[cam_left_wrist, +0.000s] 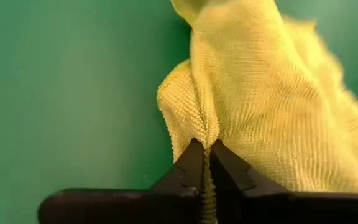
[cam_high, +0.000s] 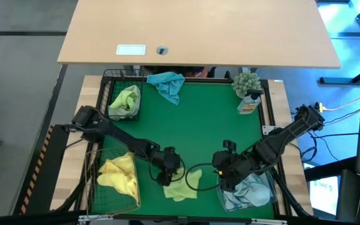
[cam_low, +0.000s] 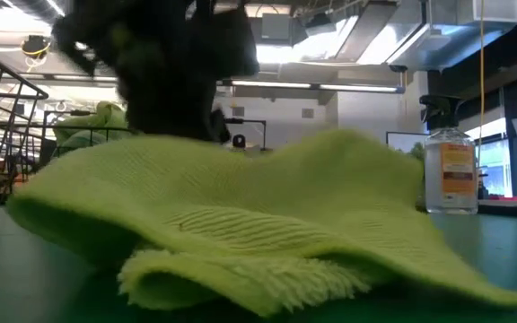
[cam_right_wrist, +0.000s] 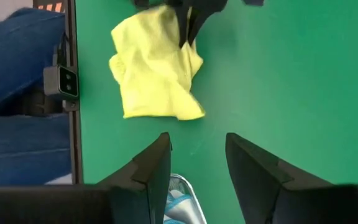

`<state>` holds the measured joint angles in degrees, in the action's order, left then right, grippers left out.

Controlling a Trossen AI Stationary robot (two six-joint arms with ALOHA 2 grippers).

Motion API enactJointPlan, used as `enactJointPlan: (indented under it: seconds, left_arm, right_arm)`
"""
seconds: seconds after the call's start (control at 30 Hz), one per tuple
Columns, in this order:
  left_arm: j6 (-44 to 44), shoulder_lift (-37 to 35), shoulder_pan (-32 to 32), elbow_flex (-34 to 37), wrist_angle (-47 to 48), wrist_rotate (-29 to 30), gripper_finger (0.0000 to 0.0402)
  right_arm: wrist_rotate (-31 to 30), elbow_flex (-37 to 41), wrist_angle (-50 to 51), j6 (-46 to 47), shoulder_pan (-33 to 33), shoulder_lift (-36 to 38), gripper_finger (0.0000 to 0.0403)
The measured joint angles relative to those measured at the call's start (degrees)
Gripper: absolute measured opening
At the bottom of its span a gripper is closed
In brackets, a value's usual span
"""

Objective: Sort microfiber towel by color & place in baskets
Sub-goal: Put the green microfiber cloth into the black wire basket

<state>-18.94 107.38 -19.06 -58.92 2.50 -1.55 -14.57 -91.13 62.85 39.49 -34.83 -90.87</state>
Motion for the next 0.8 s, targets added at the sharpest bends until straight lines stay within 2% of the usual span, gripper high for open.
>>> enactJointPlan:
  seconds: [0.2, 0.33, 0.5, 0.8]
  left_arm:
    - [0.0, -7.0, 0.8, 0.0, 3.8, 0.6, 0.0005]
    - [0.0, -12.5, 1.2, 0.0, 6.1, 1.8, 0.0005]
    - [0.0, -19.8, 1.1, -0.1, 9.2, 6.2, 0.0005]
    - [0.0, -32.8, 1.2, -0.1, 12.7, 18.3, 0.0005]
  right_arm:
    - [-0.3, 0.0, 0.0, -5.2, 0.0, 0.0, 0.0152]
    - [-3.2, 0.0, 0.1, -6.9, 0.0, 0.0, 0.0152]
    - [-5.9, 0.0, 0.2, -7.1, 0.0, 0.0, 0.0152]
    - [-8.5, 0.0, 0.2, -8.4, 0.0, 0.0, 0.0152]
